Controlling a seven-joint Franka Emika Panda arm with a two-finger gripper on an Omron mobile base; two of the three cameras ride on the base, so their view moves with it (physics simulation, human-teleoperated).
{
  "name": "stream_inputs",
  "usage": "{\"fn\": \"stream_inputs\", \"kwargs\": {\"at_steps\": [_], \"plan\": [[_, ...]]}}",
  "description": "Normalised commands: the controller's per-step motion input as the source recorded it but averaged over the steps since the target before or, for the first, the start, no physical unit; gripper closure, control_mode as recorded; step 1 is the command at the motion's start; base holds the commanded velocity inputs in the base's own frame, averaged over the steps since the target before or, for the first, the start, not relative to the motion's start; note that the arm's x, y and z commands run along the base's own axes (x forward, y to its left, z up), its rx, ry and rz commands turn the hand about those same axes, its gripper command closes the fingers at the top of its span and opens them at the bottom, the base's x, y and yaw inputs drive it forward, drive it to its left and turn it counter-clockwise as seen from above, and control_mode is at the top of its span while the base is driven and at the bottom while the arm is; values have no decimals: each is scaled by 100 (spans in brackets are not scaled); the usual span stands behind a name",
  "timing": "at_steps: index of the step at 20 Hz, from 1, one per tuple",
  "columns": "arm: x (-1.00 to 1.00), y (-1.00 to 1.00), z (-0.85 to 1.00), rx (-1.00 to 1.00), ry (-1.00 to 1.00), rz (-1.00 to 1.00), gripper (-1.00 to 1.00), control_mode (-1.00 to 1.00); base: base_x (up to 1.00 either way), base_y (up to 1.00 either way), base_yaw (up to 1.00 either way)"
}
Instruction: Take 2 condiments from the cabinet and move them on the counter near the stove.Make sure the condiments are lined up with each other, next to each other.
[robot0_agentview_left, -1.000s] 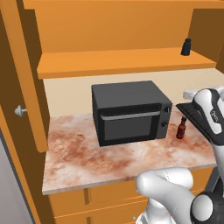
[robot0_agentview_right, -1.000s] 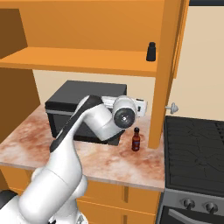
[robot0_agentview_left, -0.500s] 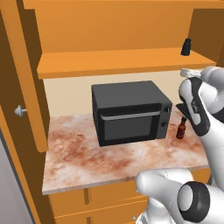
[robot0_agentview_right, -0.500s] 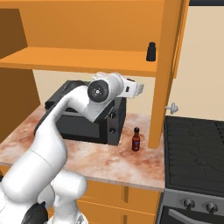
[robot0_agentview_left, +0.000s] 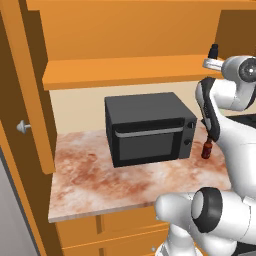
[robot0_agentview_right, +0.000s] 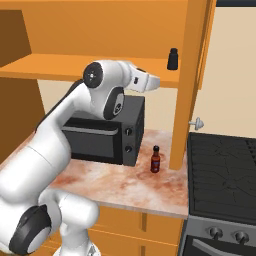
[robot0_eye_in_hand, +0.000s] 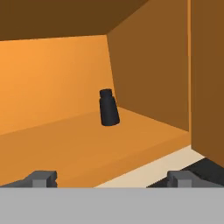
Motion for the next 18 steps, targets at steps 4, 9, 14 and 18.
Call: {"fn": "stream_inputs", "kwargs": {"at_steps": [4, 9, 14, 18], "plan": [[0, 0, 1, 0, 0, 0, -100, -100, 0, 0, 0], [0, -7, 0, 0, 0, 0, -100, -100, 0, 0, 0], [0, -20, 0, 0, 0, 0, -100, -100, 0, 0, 0], [3, -14, 2, 0, 0, 0, -100, -100, 0, 0, 0]]}}
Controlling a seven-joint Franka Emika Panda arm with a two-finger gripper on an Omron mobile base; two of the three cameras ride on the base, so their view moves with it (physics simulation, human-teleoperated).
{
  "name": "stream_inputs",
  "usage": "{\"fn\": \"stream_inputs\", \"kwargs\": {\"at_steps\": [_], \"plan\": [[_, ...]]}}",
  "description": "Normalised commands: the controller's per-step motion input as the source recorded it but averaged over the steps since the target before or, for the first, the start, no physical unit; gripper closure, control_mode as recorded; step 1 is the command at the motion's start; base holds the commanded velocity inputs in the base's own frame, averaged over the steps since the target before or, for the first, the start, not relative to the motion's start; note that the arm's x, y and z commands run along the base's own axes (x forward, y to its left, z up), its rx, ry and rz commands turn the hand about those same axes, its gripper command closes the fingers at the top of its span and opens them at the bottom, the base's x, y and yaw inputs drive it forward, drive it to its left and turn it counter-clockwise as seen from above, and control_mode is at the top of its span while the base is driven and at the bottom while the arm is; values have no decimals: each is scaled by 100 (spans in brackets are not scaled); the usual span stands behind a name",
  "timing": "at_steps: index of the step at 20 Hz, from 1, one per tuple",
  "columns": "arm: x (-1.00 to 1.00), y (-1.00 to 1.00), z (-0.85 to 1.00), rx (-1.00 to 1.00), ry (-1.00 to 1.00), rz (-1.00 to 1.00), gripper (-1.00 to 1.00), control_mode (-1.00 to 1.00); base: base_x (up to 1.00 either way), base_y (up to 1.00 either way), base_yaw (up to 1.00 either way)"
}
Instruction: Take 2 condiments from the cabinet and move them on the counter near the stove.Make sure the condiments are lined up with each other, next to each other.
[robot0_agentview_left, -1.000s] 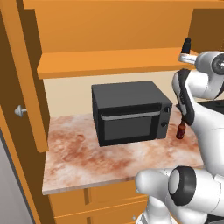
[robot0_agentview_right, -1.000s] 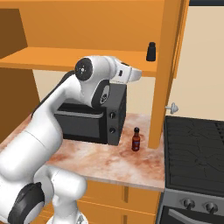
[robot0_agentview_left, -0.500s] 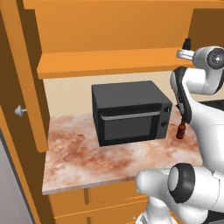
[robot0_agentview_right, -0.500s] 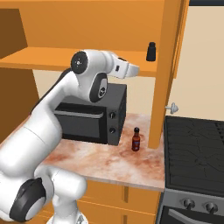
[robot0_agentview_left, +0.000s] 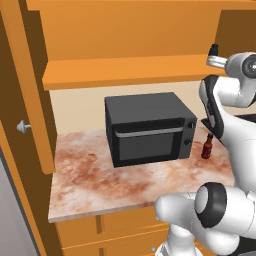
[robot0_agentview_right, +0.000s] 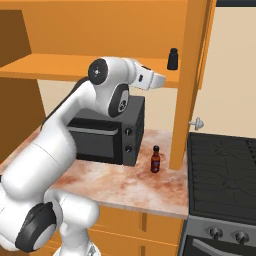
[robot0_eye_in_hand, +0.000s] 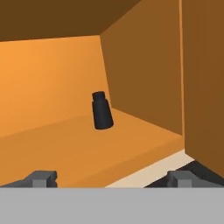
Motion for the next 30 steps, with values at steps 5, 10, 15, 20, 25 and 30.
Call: {"fn": "stream_inputs", "kwargs": {"at_steps": [5, 10, 15, 20, 25, 30], "plan": [[19, -7, 3, 0, 1, -1, -100, -100, 0, 0, 0], [49, 20, 0, -3, 12, -4, -100, -100, 0, 0, 0], [40, 9, 10, -3, 12, -1, -100, -100, 0, 0, 0], [36, 0, 23, 0, 4, 0, -100, -100, 0, 0, 0], [33, 0, 9, 0, 0, 0, -100, -100, 0, 0, 0], [32, -20, 0, 1, 0, 0, -100, -100, 0, 0, 0]]}}
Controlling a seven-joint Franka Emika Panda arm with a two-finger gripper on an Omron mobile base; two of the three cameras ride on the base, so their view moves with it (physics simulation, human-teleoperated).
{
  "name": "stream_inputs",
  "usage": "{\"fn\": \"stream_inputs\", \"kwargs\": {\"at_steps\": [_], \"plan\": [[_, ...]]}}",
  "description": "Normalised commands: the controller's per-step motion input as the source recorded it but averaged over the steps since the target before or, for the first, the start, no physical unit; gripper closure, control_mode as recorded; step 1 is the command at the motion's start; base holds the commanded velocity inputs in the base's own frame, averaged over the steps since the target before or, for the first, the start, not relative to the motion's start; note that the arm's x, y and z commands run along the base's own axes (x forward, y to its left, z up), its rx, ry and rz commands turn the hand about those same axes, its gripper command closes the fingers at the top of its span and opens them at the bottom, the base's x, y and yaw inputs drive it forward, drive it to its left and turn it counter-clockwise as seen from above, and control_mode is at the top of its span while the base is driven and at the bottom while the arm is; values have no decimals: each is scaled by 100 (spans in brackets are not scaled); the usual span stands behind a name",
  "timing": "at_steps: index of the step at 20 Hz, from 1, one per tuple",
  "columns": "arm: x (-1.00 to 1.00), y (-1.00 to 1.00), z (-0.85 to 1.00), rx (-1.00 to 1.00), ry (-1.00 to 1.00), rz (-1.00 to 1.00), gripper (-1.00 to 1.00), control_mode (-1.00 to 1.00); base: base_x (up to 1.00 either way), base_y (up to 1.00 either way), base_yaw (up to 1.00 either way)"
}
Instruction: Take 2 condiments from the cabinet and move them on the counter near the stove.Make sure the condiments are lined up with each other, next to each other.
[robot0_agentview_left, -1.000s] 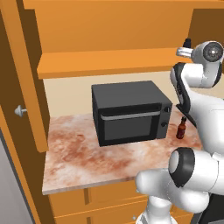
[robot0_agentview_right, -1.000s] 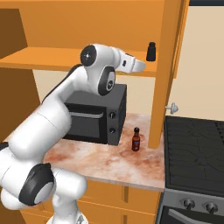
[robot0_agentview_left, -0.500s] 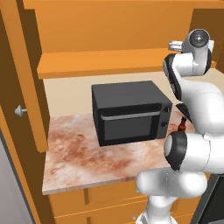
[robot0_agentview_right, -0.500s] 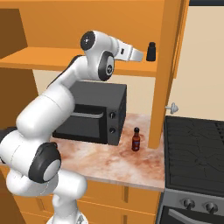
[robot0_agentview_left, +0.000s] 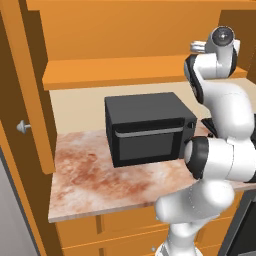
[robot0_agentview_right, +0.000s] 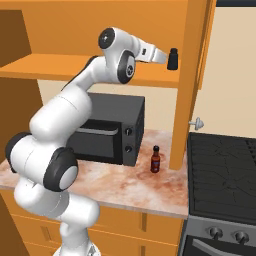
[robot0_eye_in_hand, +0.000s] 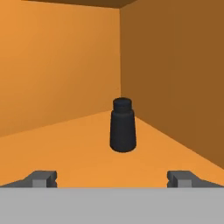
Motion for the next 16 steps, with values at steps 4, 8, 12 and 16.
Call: {"fn": "stream_inputs", "kwargs": {"at_steps": [4, 8, 12, 16], "plan": [[25, -33, 0, 0, 0, 0, -100, -100, 0, 0, 0], [26, -25, 0, 0, 0, 0, -100, -100, 0, 0, 0], [16, -8, 0, 0, 0, 0, -100, -100, 0, 0, 0], [13, -6, -4, 0, 0, 0, -100, -100, 0, 0, 0]]}}
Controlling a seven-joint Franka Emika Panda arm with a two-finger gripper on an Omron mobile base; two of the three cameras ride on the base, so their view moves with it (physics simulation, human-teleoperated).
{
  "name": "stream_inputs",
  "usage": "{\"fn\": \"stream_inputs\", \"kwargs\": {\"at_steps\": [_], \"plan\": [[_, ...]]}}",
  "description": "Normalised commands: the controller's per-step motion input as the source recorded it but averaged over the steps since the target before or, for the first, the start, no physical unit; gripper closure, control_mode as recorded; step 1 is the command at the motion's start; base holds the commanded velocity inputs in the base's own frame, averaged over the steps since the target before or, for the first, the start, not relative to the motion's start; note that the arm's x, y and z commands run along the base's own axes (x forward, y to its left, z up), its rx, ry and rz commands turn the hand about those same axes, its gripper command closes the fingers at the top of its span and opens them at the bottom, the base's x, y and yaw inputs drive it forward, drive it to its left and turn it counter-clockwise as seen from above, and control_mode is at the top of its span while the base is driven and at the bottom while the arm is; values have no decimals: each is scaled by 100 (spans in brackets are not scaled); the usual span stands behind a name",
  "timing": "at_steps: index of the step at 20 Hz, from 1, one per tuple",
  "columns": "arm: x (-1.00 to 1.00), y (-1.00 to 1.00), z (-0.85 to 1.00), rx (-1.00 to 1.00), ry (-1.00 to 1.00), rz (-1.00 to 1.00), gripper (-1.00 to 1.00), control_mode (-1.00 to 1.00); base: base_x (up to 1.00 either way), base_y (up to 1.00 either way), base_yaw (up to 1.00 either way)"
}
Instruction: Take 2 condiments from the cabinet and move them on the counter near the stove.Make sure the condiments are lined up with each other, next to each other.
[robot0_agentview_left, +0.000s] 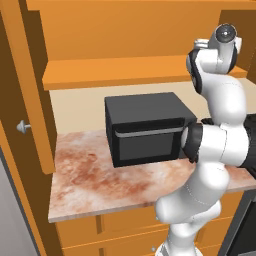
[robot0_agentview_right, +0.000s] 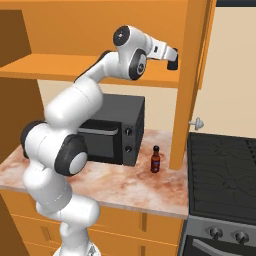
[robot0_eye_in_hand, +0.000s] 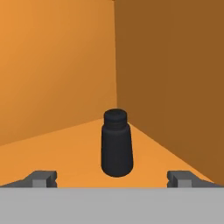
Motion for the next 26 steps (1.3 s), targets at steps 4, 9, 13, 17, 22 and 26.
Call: {"fn": "stream_inputs", "kwargs": {"at_steps": [4, 9, 13, 17, 22, 26], "plan": [[16, -10, -13, 0, 0, 0, -100, -100, 0, 0, 0], [14, -8, -12, 0, 0, 0, -100, -100, 0, 0, 0], [16, -7, -5, 0, 0, 0, -100, -100, 0, 0, 0], [18, -8, -4, 0, 0, 0, -100, -100, 0, 0, 0], [14, -9, -5, 0, 0, 0, -100, -100, 0, 0, 0], [10, -13, -5, 0, 0, 0, -100, -100, 0, 0, 0]]}}
